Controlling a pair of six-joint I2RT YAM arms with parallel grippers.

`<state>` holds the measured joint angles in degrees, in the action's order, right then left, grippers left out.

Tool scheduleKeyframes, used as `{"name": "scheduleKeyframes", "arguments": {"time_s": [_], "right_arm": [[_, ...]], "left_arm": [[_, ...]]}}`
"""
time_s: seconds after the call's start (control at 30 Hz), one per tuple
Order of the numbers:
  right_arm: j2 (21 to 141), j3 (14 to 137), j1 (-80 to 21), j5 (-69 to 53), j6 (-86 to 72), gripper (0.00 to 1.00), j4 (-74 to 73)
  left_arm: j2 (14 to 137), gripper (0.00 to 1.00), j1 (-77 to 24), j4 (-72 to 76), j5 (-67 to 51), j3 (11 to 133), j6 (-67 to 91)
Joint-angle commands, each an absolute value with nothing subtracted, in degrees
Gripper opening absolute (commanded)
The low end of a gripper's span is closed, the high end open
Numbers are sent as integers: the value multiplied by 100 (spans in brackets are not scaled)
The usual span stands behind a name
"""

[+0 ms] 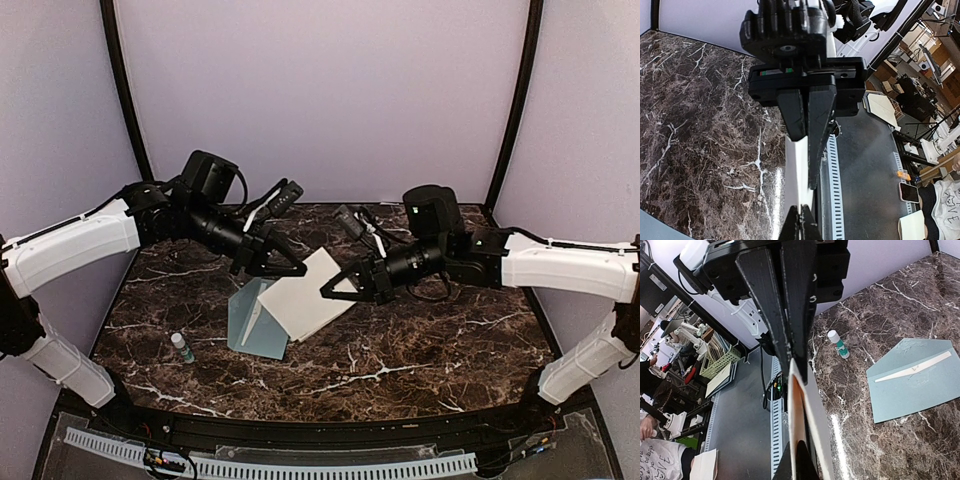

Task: Place the letter into the envelope and seal it
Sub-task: Fold the letter.

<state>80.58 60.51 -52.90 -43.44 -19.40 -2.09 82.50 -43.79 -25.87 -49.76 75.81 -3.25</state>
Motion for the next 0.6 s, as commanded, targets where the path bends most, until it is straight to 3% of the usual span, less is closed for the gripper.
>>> {"name": "scheduleKeyframes", "arguments": {"time_s": [0.0,0.03,0.13,0.2,0.4,0.57], "right_arm": [[7908,6256,-5332,-4097,-1798,0,-367],[7871,6277,-5328,-4014,-1768,4,-450],[7645,6335,-5326,-3547,-1627,51,-833],[7410,6300,-5303,-3235,-1549,67,-998],[6673,6054,-5248,-2510,-1549,85,-630],[6874,6140,-5255,-2701,-1468,91,-314]], "left_arm": [[8120,0,-4403,-2484,-5314,7488,-232],[8107,0,-4403,-2449,-5277,7471,-226],[8033,0,-4402,-2419,-5130,7391,-223],[8003,0,-4399,-2399,-5089,7359,-223],[8055,0,-4401,-2361,-5342,7322,-183],[8096,0,-4408,-2340,-5600,7332,-150]]}}
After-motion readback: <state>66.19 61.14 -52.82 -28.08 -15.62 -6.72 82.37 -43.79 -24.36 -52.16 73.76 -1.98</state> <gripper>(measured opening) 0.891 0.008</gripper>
